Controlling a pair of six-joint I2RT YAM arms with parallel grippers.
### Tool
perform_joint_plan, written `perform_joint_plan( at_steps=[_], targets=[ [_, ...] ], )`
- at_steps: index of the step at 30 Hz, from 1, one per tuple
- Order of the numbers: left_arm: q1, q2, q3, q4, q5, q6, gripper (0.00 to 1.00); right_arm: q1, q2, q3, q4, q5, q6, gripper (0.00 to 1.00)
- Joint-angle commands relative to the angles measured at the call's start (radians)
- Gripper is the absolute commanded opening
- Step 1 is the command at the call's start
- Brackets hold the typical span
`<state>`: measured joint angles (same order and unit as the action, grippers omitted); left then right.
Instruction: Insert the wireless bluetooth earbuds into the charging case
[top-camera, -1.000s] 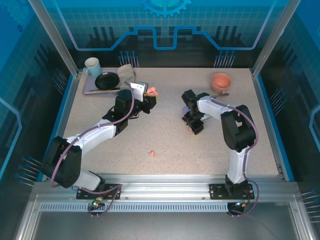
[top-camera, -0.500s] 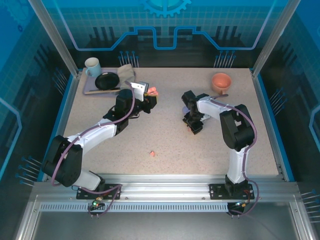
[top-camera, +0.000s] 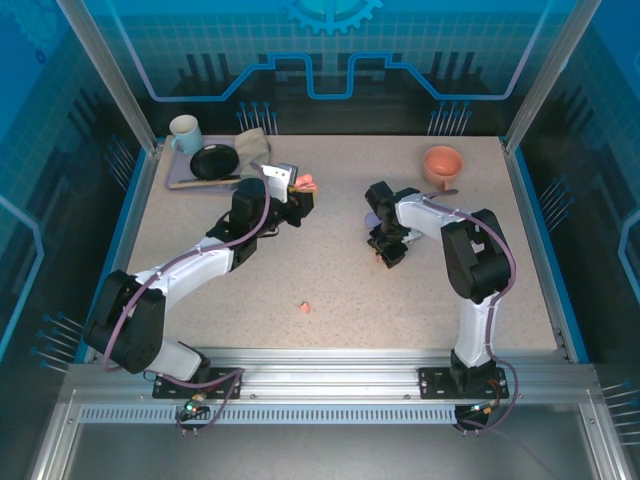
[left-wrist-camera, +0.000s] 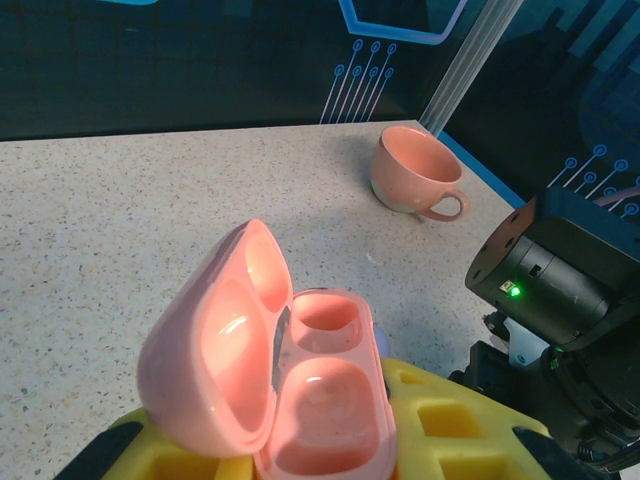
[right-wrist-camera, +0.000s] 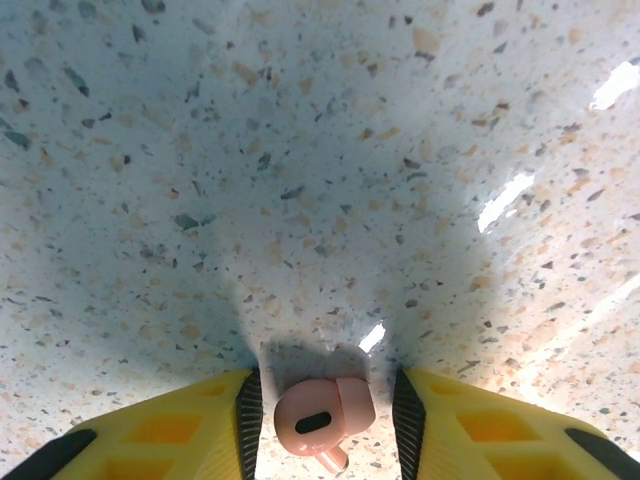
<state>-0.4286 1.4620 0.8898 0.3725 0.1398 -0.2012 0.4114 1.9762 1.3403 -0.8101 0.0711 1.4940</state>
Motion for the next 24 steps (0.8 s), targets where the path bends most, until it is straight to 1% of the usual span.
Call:
perform_joint_plan(
  at_steps=[1,11,17,24],
  targets=[
    [-0.007,0.009,0.034,0.022,0.024,0.013,0.0,-0.013,0.018,-0.033,-0.003,0.017,-0.025,0.39],
    [-0.007,0.003,0.028,0.013,0.038,0.016,0.0,-0.011,-0.013,-0.053,0.022,0.044,-0.143,0.25],
    [-0.007,-0.002,0.012,0.014,0.044,0.023,0.0,-0.011,-0.06,-0.075,0.067,0.05,-0.241,0.21],
    [-0.007,-0.018,-0.016,0.02,0.044,0.052,0.0,-0.01,-0.129,-0.107,0.107,0.066,-0.353,0.2]
  ],
)
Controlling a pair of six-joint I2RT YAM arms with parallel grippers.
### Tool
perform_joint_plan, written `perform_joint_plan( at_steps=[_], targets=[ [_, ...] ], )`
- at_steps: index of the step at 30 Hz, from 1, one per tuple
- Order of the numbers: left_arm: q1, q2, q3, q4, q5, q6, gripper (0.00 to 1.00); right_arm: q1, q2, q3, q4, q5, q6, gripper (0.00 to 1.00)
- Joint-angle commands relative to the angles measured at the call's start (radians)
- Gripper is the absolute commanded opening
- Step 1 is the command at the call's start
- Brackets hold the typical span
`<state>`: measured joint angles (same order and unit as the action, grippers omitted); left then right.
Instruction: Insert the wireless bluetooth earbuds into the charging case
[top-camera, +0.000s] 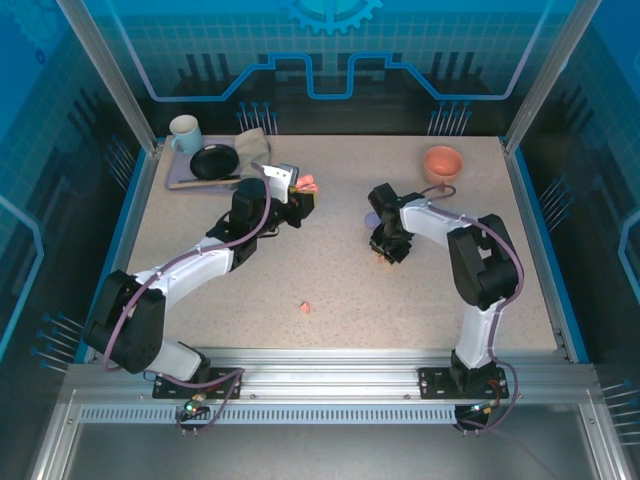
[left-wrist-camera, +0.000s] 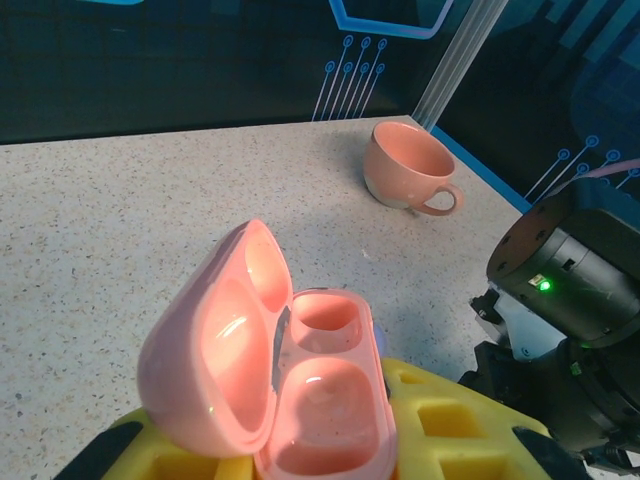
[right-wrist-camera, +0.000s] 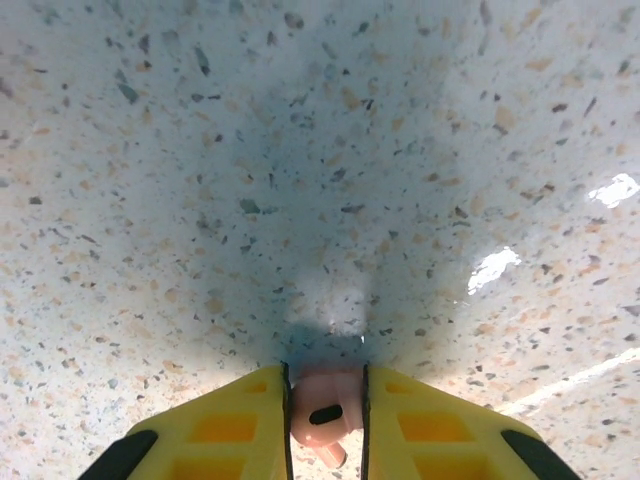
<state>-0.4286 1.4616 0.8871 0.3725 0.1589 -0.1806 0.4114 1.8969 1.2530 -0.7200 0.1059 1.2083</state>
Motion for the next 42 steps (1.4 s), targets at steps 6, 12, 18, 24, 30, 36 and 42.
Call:
perform_joint_plan(
  at_steps=[6,12,18,24,30,36,42],
  targets=[
    [-0.007,-0.021,-0.062,0.088,0.04,0.036,0.0,-0.01,-0.142,-0.07,0.09,0.022,-0.14,0.2],
    [-0.008,-0.024,-0.159,0.275,0.118,0.059,0.0,-0.008,-0.273,-0.124,0.218,0.003,-0.225,0.2],
    [-0.026,-0.026,-0.181,0.32,0.248,0.105,0.0,-0.003,-0.422,-0.149,0.318,-0.015,-0.295,0.2],
    [-0.075,0.003,-0.186,0.362,0.313,0.124,0.0,0.004,-0.536,-0.13,0.392,-0.046,-0.349,0.2],
    [-0.116,0.053,-0.163,0.415,0.316,0.128,0.0,0.038,-0.632,-0.121,0.483,-0.051,-0.398,0.21],
    [-0.145,0.092,-0.105,0.412,0.304,0.155,0.0,0.092,-0.71,-0.135,0.587,-0.05,-0.447,0.21],
    [-0.195,0.104,-0.064,0.423,0.162,0.238,0.0,0.15,-0.774,-0.175,0.679,-0.042,-0.477,0.21]
  ],
)
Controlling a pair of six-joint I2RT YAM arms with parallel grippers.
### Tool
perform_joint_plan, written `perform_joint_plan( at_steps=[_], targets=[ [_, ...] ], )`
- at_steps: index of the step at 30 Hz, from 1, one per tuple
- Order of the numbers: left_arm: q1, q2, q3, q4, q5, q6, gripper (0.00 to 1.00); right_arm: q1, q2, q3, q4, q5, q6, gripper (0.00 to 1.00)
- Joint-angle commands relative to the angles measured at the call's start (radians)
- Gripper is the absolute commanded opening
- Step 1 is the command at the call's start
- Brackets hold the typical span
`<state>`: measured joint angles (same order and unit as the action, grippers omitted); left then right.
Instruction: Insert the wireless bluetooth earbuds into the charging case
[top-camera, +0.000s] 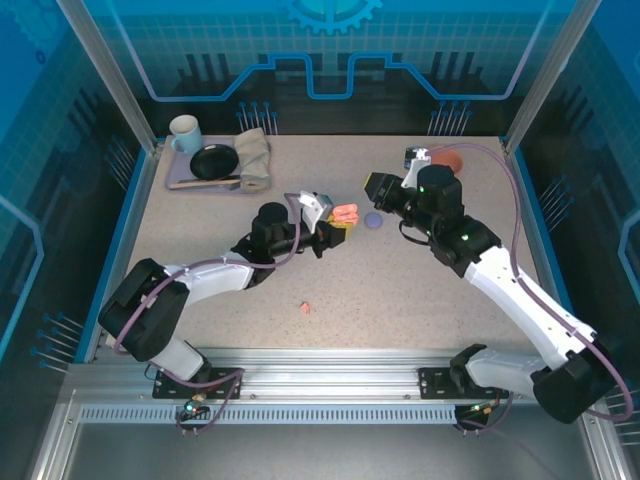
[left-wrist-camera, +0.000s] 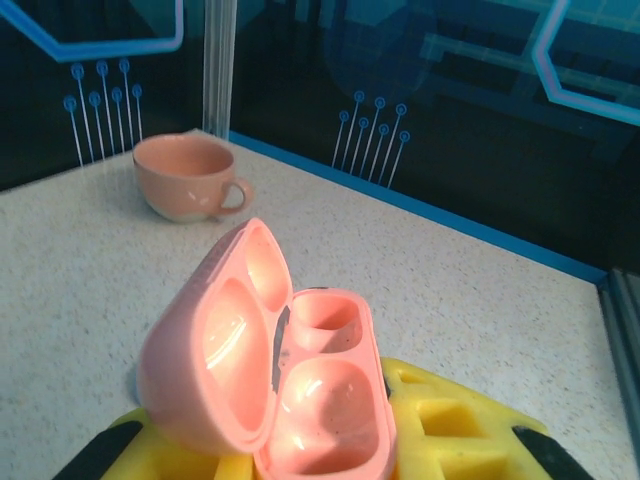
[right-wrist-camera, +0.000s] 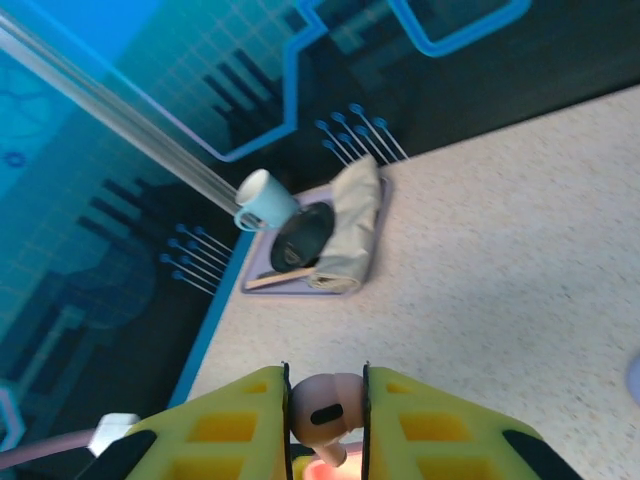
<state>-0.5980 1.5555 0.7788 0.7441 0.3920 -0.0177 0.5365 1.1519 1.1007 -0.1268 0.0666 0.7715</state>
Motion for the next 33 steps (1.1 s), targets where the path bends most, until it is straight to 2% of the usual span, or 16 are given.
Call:
perform_joint_plan(
  at_steps=[1,12,33],
  targets=[
    [-0.033,0.011,0.051,0.056,-0.093,0.094,0.0,0.034,-0.037,-0.028,0.099,-0.002,-0.042,0.21],
    [-0.062,0.026,0.113,0.117,-0.267,0.148,0.0,0.101,-0.087,-0.08,0.189,0.046,-0.077,0.21],
    [-0.069,0.007,0.169,0.073,-0.231,0.106,0.0,0.112,-0.016,-0.13,0.286,0.079,-0.024,0.2]
  ],
)
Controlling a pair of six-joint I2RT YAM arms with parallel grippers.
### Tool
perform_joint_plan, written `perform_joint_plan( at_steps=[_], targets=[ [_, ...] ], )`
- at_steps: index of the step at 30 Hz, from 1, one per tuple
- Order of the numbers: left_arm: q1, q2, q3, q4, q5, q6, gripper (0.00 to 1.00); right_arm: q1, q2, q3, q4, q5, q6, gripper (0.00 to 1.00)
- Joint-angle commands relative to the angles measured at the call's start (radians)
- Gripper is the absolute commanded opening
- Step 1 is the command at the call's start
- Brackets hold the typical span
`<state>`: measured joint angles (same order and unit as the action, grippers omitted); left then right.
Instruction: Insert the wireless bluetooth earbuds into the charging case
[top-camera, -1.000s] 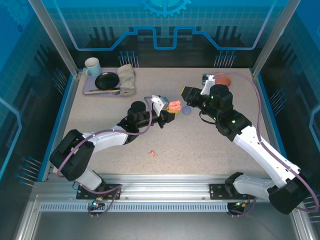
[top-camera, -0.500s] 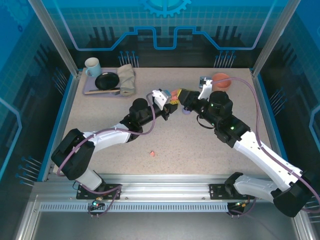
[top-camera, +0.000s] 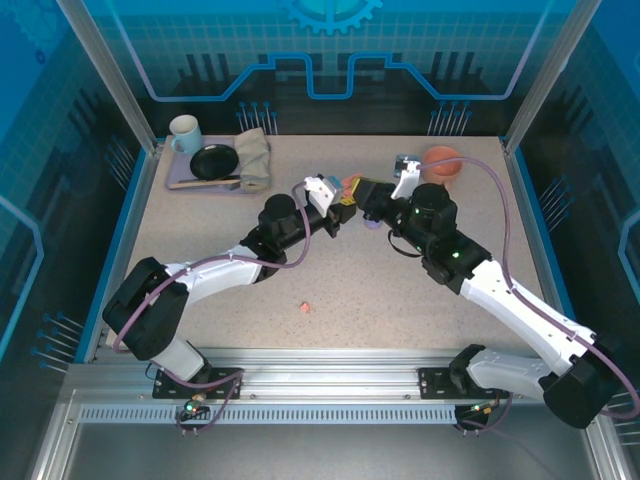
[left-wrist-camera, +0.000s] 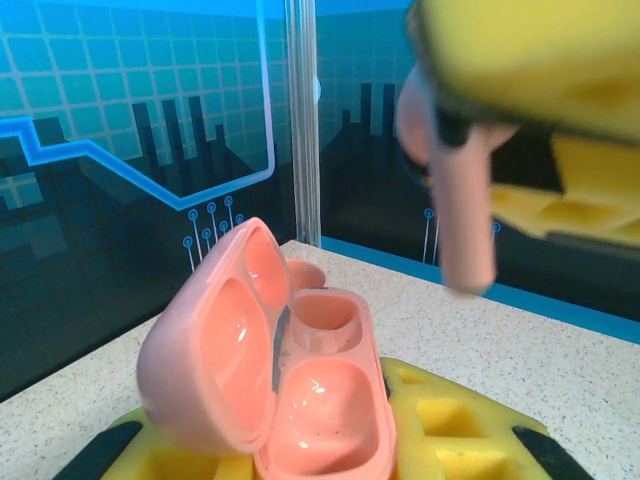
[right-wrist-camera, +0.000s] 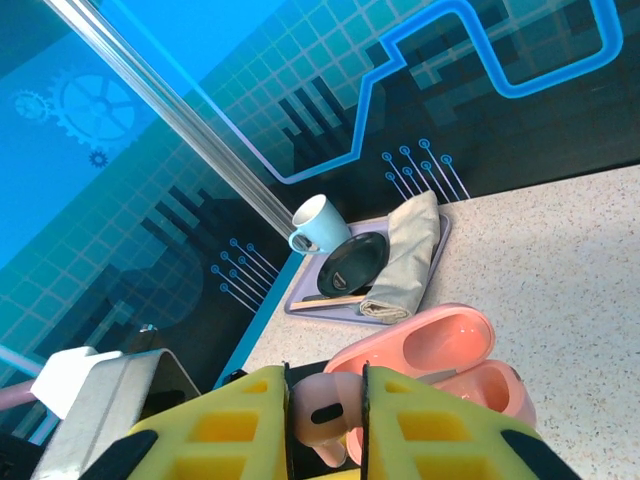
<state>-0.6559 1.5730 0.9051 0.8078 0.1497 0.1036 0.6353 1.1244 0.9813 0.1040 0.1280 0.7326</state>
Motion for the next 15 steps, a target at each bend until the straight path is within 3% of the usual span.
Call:
perform_joint_plan(
  at_steps=[1,15],
  targets=[
    [-0.011,-0.009,0.046,0.006,0.012,-0.015,0.0,0.015,0.016,-0.012,0.058,0.017,0.02,0.2],
    [-0.013,-0.008,0.058,-0.01,0.019,-0.02,0.0,0.015,0.051,-0.022,0.07,0.024,0.045,0.2]
  ],
)
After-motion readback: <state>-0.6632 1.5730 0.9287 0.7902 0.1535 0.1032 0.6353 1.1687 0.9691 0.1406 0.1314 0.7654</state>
